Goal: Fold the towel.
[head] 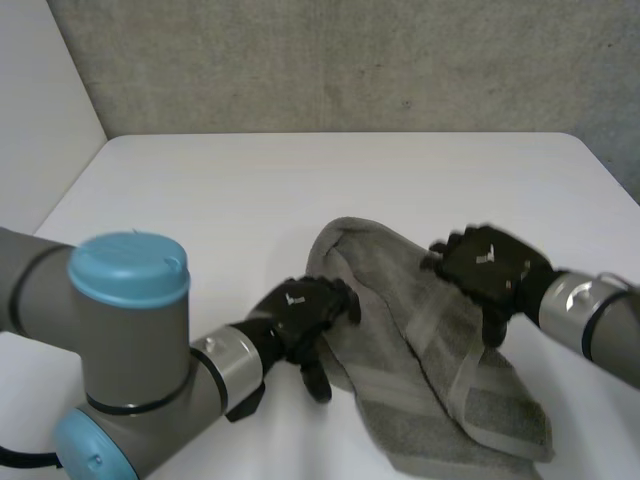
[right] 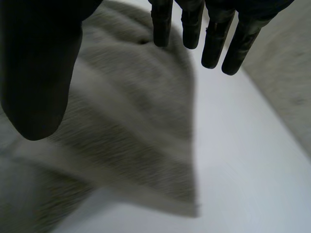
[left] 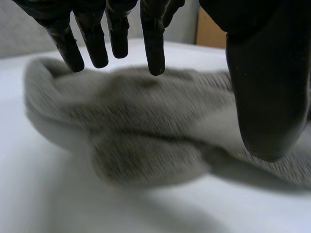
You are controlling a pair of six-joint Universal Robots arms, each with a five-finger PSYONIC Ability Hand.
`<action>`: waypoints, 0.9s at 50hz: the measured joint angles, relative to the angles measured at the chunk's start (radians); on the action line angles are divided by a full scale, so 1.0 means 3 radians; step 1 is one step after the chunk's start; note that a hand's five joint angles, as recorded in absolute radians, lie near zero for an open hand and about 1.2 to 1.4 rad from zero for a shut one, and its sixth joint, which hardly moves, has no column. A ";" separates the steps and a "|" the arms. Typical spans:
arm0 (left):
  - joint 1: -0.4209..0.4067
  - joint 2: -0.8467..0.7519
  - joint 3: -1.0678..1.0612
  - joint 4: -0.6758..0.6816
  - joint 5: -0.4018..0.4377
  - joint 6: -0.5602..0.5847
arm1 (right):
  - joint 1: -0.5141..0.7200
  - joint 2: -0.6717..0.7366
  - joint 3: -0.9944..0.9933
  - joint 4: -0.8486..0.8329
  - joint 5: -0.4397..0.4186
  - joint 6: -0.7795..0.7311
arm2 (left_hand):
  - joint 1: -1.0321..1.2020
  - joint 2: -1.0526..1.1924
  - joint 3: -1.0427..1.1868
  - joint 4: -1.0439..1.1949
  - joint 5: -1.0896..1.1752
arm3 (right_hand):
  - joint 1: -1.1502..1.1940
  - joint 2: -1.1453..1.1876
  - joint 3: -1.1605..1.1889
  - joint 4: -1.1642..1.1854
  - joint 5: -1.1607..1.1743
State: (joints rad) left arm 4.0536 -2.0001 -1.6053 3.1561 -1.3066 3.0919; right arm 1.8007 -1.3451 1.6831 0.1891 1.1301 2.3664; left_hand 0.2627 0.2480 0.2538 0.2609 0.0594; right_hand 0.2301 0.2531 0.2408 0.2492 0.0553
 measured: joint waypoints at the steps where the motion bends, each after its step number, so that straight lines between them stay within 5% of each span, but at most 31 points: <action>1: -0.0017 -0.0054 -0.0024 0.0022 0.0007 0.0032 | -0.0055 -0.0003 0.0136 -0.0020 -0.0090 -0.0041 | 0.0000 0.0000 0.0000 0.0000 0.0000 | 0.0000 0.0000 0.0000 0.0001 0.0001; 13: -0.0117 -0.0273 -0.0036 0.0425 -0.0025 0.0073 | -0.0234 0.0013 0.0748 -0.0459 -0.0305 -0.0086 | 0.0275 0.0331 0.0306 0.0267 0.0393 | 0.0825 0.0760 0.0803 0.0764 0.0869; 17: -0.0140 -0.0299 -0.0025 0.0545 -0.0037 0.0060 | -0.0224 0.0060 0.0804 -0.0577 -0.0294 -0.0070 | 0.1025 0.1083 0.1051 0.1027 0.1134 | 0.1595 0.1527 0.1556 0.1492 0.1575; 22: -0.0156 -0.0329 -0.0017 0.0673 -0.0047 0.0061 | -0.0197 0.0129 0.0774 -0.0658 -0.0289 -0.0029 | 0.3017 0.3088 0.3061 0.3070 0.3087 | 0.3431 0.3400 0.3386 0.3368 0.3480; 24: -0.0158 -0.0338 -0.0012 0.0713 -0.0052 0.0068 | -0.0184 0.0143 0.0735 -0.0692 -0.0285 0.0002 | 0.3339 0.3492 0.3484 0.3477 0.3471 | 0.3654 0.3554 0.3615 0.3590 0.3697; 33: -0.0013 -0.0334 0.0259 0.0780 -0.0239 0.0094 | -0.0134 0.0142 0.0126 -0.0909 -0.0258 0.0394 | 0.3341 0.3658 0.3640 0.3656 0.3513 | 0.3654 0.3554 0.3669 0.3628 0.3705; 40: 0.0496 -0.0184 0.0999 0.0729 -0.0471 0.0114 | -0.0017 0.0138 -0.0980 -0.1371 -0.0116 0.1126 | 0.3341 0.3659 0.3644 0.3657 0.3546 | 0.3652 0.3552 0.3667 0.3629 0.3705; 45: 0.0784 0.0005 0.1423 0.0672 -0.0543 0.0089 | 0.0029 0.0165 -0.1517 -0.1386 0.0135 0.1555 | 0.3341 0.3659 0.3644 0.3657 0.3546 | 0.2105 0.2016 0.2094 0.2069 0.2132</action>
State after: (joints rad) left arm 4.2886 -1.9987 -1.1784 3.3576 -1.4695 3.1185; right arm 1.8093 -1.2956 1.2280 -0.2266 1.1705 2.8328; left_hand 1.2649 1.3457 1.3470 1.3579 1.1234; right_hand 0.8615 0.8578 0.8690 0.8698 0.6949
